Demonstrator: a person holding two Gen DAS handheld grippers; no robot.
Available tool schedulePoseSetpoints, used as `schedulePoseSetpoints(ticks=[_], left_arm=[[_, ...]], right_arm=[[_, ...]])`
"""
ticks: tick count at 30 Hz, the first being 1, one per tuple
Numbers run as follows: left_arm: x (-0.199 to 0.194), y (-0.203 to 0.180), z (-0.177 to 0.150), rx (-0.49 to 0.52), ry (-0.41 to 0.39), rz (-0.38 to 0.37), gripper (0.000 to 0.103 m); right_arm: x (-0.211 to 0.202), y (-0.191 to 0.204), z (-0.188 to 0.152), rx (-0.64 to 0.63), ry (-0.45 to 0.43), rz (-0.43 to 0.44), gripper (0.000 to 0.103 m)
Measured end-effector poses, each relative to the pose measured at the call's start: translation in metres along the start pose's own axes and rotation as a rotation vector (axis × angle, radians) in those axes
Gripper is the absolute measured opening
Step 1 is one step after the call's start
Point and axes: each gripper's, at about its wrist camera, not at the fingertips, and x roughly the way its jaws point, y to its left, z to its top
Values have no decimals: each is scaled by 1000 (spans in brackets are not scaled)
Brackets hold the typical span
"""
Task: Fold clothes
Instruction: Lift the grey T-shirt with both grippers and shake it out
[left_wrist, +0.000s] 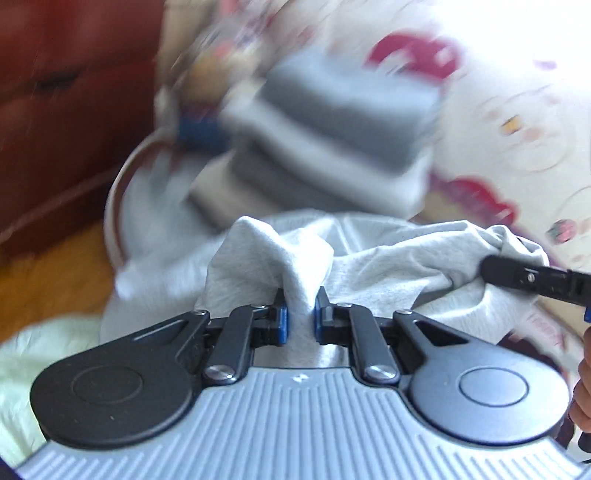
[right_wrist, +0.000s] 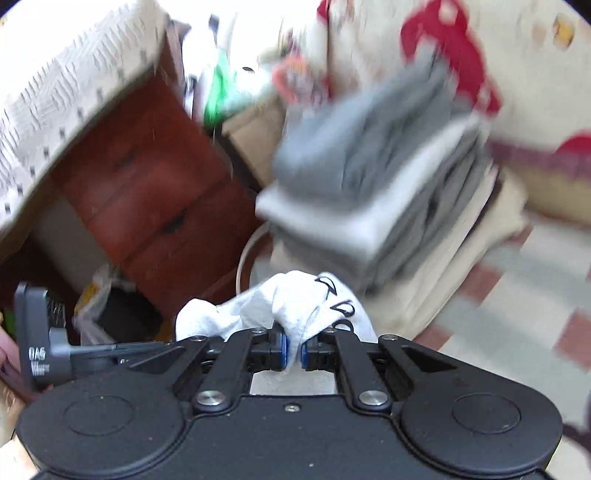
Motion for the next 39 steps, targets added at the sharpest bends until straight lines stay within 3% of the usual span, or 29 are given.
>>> schedulePoseSetpoints(ticks=[4, 13, 19, 22, 24, 26, 27, 28, 29, 31, 32, 34, 36, 39], left_arm=[[-19, -45, 30, 22, -90, -116, 11], [-46, -144, 74, 150, -209, -286, 10], [-20, -195, 100, 202, -251, -407, 10], [-16, -228, 115, 322, -342, -429, 10], [-7, -244, 115, 402, -338, -451, 10], [25, -243, 105, 393, -235, -509, 11], [55, -237, 95, 368, -156, -532, 11], [85, -229, 83, 344, -72, -547, 11], [121, -221, 65, 324, 22, -544, 11], [190, -204, 23, 302, 210, -488, 6], [218, -197, 1, 301, 276, -441, 2], [255, -177, -35, 278, 363, -427, 1], [277, -162, -55, 236, 444, -423, 1], [284, -149, -63, 211, 440, -434, 1]], right_arm=[[-62, 2, 35, -19, -103, -72, 9], [-168, 12, 73, -82, -240, -314, 9], [-213, -3, 110, -135, -323, -459, 9], [-231, -6, 124, -173, -395, -506, 9], [-234, -17, 128, -167, -415, -535, 9], [-221, -45, 125, -118, -372, -593, 18], [-206, -70, 119, -80, -319, -648, 27], [-190, -96, 113, -40, -259, -706, 47], [-166, -126, 96, -51, -184, -782, 52], [-117, -188, 57, -101, -23, -942, 50], [-100, -217, 35, -56, 44, -998, 49], [-79, -266, -12, 101, 140, -1068, 46], [-81, -279, -51, 218, 134, -1060, 46], [-90, -251, -74, 140, 162, -1055, 51]])
